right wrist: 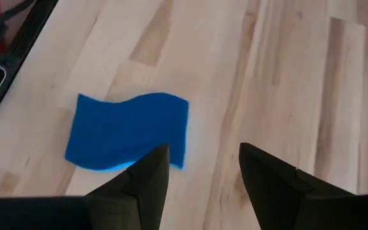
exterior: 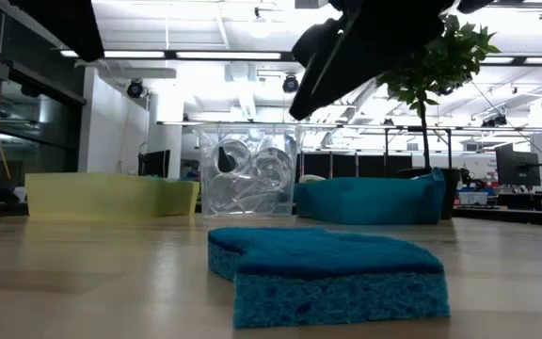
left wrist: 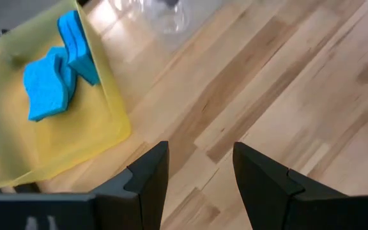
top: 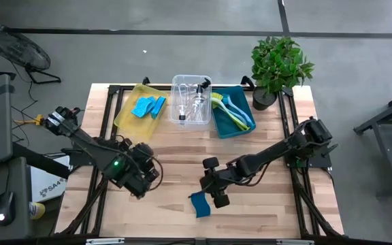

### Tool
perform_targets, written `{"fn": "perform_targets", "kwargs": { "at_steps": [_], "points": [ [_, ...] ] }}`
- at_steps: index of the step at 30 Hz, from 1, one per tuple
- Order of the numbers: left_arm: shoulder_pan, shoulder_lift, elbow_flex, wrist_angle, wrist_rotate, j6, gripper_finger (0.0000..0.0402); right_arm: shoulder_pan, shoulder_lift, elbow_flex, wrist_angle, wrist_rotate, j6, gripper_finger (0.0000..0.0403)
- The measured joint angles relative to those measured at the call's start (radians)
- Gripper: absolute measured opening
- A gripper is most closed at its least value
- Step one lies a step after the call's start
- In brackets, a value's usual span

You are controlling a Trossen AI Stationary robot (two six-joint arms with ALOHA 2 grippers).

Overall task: Pick & Place Kitchen Sink Supplies
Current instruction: Put the blue sponge into the yellow bin

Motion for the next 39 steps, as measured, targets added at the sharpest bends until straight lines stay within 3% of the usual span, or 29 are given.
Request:
{"fn": "perform_targets", "kwargs": {
  "at_steps": [9,19,39],
  "points": [
    [-0.073,0.000,0.000,0.010,-0.105,-0.077,0.0167,0.010,0.055,0.044,-0.021,-0.067,0.020,0.0183],
    [-0.070,0.002,-0.070,0.069,-0.091,-0.082,0.0167,0.009,0.131,0.044,0.028,-0.133,0.030,0.0183],
    [-0.070,0.002,-0.109,0.104,-0.083,-0.126,0.0167,-0.027,0.209,0.033,0.090,-0.135,0.061,0.0181]
  ]
}}
